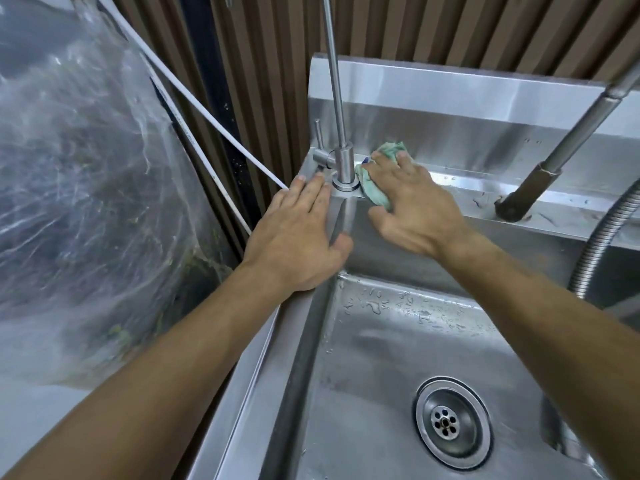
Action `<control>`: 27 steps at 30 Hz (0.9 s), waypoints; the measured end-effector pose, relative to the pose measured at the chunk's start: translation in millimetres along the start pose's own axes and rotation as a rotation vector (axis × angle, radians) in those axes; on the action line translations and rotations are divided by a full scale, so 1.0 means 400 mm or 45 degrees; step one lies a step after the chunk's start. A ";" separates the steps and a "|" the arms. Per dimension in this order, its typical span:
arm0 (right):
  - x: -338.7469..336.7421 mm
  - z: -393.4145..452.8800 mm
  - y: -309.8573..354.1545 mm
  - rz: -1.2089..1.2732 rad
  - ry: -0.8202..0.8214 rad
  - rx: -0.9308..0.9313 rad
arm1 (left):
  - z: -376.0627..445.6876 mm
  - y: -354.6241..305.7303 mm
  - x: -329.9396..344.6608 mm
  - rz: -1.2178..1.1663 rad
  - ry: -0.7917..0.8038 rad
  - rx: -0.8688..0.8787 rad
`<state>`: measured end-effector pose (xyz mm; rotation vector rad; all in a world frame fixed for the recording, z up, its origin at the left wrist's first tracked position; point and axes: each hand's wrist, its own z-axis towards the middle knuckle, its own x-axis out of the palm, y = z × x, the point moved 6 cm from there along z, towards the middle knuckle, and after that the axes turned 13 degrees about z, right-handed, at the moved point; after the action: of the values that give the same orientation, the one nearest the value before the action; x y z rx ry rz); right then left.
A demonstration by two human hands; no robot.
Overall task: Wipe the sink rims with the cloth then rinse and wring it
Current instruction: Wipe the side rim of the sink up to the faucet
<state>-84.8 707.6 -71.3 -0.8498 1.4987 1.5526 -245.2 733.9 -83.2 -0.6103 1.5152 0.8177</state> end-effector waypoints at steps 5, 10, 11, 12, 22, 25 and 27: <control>-0.013 0.048 0.019 0.221 0.084 -0.146 | 0.002 -0.004 -0.005 0.010 0.007 0.002; -0.013 0.019 -0.008 0.113 0.114 -0.156 | 0.001 -0.004 -0.009 0.012 0.029 0.018; -0.022 -0.001 -0.014 0.122 0.060 -0.108 | -0.001 -0.005 -0.009 0.016 0.031 0.026; -0.030 -0.021 -0.020 0.137 -0.022 -0.042 | -0.002 -0.006 -0.012 0.022 0.025 0.026; -0.007 -0.045 0.057 0.219 -0.280 0.071 | -0.070 0.017 -0.004 -0.152 0.055 -0.136; -0.023 -0.046 0.019 0.302 -0.305 0.103 | -0.111 0.017 -0.002 -0.155 0.033 -0.092; -0.034 -0.048 -0.008 0.659 -0.412 0.232 | -0.124 0.017 0.002 -0.150 0.033 -0.079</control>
<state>-76.8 687.3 -62.1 -0.0906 1.6581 1.7755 -281.1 698.7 -83.0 -0.7513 1.4669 0.7714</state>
